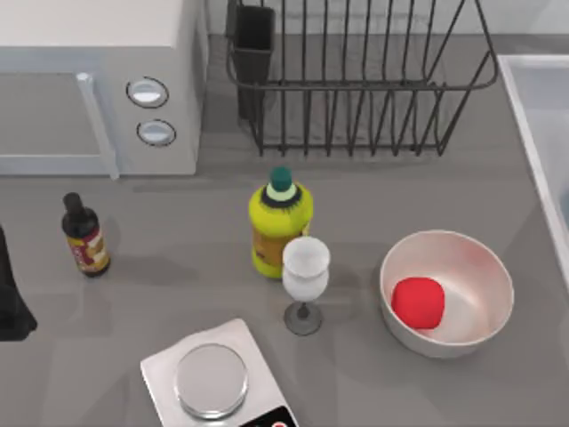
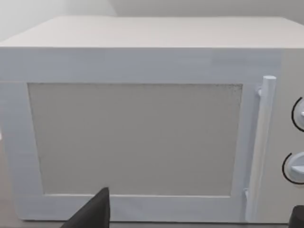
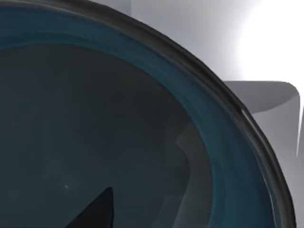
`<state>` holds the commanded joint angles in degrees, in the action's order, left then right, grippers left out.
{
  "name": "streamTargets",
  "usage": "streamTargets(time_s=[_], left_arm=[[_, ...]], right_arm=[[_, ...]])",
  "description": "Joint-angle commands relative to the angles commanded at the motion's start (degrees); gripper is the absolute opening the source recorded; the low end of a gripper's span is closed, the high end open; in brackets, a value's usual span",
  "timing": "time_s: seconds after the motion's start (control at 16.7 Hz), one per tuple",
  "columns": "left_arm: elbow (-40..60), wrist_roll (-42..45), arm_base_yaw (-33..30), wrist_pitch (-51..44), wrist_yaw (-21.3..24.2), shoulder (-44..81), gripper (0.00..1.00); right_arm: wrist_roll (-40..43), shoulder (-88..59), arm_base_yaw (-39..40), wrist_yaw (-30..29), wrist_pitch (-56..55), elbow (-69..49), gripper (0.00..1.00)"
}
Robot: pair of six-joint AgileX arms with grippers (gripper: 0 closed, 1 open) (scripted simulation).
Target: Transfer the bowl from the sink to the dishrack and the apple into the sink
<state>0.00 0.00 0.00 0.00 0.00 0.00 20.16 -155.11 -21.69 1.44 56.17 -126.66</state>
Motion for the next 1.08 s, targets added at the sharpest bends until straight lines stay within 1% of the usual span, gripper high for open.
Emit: streamTargets(time_s=[0.78,0.84,1.08], left_arm=[[0.0,0.0,0.0,0.0,0.0,0.0,1.00],[0.0,0.0,0.0,0.0,0.0,0.0,1.00],[0.0,0.0,0.0,0.0,0.0,0.0,1.00]], right_arm=[[0.0,0.0,0.0,0.0,0.0,0.0,0.02],[0.0,0.0,0.0,0.0,0.0,0.0,0.00],[0.0,0.0,0.0,0.0,0.0,0.0,0.00]])
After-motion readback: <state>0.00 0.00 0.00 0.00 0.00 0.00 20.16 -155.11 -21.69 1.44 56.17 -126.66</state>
